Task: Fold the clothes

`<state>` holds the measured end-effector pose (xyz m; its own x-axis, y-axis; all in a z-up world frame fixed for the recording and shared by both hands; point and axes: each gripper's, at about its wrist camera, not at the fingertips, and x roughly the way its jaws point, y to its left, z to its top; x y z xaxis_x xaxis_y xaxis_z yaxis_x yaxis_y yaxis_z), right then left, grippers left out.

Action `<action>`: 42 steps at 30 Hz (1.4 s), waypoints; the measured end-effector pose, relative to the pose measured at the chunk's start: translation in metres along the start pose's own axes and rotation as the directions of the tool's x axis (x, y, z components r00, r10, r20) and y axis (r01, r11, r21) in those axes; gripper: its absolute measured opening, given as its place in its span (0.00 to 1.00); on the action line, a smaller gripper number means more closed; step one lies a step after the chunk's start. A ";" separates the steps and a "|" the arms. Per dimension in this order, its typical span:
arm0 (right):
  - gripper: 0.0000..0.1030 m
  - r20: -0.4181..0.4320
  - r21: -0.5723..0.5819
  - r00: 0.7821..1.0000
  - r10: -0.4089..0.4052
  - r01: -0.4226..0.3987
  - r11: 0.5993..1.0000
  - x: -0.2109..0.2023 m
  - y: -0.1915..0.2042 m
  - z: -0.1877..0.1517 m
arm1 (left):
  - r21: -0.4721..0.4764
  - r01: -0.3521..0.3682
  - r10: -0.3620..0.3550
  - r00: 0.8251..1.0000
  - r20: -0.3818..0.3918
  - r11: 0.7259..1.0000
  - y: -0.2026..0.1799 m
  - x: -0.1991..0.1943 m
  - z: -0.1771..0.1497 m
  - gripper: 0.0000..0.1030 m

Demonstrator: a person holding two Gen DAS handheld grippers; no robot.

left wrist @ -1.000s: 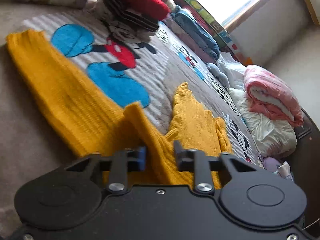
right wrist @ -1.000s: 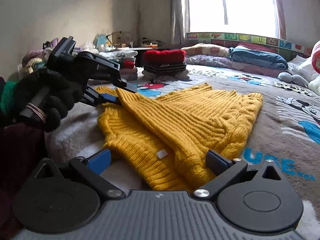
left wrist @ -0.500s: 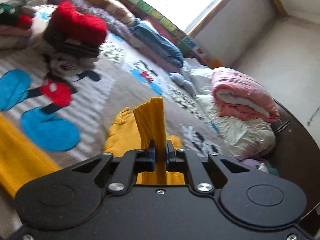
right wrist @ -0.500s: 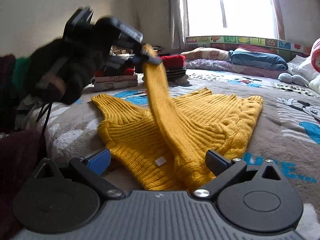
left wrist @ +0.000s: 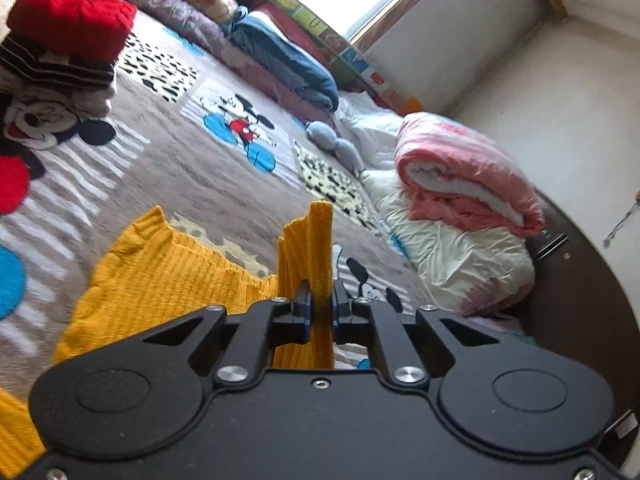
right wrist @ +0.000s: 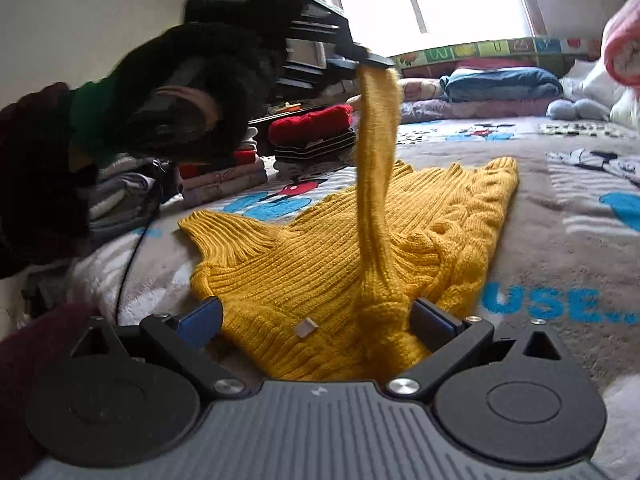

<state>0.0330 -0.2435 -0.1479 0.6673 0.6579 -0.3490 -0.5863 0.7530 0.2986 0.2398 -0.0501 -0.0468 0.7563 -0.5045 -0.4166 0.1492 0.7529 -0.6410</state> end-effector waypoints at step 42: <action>0.91 0.013 0.087 1.000 0.023 -0.024 0.996 -0.021 -0.011 -0.003 | 0.346 -0.159 0.181 0.983 -0.032 0.925 -0.043 0.089 -0.031 0.49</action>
<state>0.0244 -0.2657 -0.1463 0.6595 0.6752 -0.3303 -0.5602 0.7345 0.3830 0.2809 -0.1406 -0.0768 0.7499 -0.3736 -0.5460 0.2384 0.9224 -0.3037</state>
